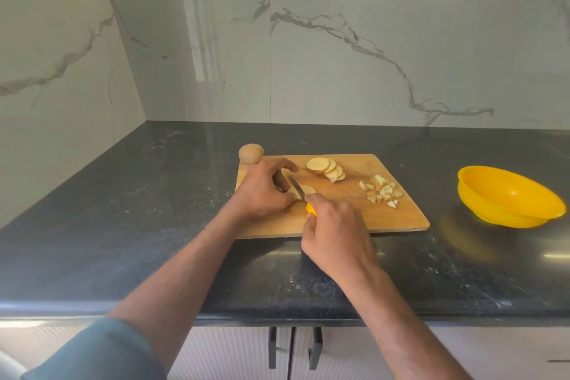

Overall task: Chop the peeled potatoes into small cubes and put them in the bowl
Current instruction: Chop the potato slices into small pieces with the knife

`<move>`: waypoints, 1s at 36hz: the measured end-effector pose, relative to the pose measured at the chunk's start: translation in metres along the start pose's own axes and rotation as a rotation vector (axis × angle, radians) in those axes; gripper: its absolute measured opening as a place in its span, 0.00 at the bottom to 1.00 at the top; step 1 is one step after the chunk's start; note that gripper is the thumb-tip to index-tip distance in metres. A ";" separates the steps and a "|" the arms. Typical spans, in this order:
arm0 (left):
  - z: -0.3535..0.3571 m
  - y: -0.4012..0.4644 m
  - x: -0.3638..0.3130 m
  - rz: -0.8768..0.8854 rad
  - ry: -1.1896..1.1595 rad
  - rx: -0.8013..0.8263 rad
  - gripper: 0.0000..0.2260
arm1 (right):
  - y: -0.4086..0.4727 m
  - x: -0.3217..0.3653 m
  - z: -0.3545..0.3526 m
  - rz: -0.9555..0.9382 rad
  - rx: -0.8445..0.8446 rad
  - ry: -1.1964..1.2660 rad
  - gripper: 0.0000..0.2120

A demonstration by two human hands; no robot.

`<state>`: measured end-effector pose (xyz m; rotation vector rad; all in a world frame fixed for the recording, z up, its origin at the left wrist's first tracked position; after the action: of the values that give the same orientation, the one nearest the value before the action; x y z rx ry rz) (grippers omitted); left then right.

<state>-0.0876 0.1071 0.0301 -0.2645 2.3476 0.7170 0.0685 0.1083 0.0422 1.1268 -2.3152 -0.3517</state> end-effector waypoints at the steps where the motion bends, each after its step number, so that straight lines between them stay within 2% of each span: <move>1: 0.000 0.000 -0.001 0.004 0.009 0.005 0.19 | 0.000 0.001 0.000 -0.003 0.003 0.004 0.17; 9: 0.005 -0.001 -0.005 0.010 0.055 0.039 0.11 | 0.001 0.003 0.002 -0.003 0.042 0.037 0.17; 21: 0.010 0.001 -0.005 0.016 0.116 0.092 0.09 | -0.017 0.000 0.000 -0.007 0.102 0.016 0.15; 28: 0.009 0.000 -0.005 0.023 0.116 0.083 0.07 | -0.029 -0.008 -0.010 0.002 0.101 0.071 0.20; 36: 0.005 -0.001 -0.001 -0.010 0.079 0.047 0.12 | -0.032 -0.022 -0.038 0.048 -0.053 0.071 0.17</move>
<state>-0.0837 0.1095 0.0269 -0.2885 2.4328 0.6563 0.1216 0.1059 0.0517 1.0403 -2.2539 -0.3472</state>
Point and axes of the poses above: each hand's wrist, its own y-axis towards the middle knuckle, its own z-axis out of the palm, x = y × z, the point moved 10 cm from there along y, towards the middle knuckle, and after that the axes turned 3 degrees about z, right-handed, at the moved point
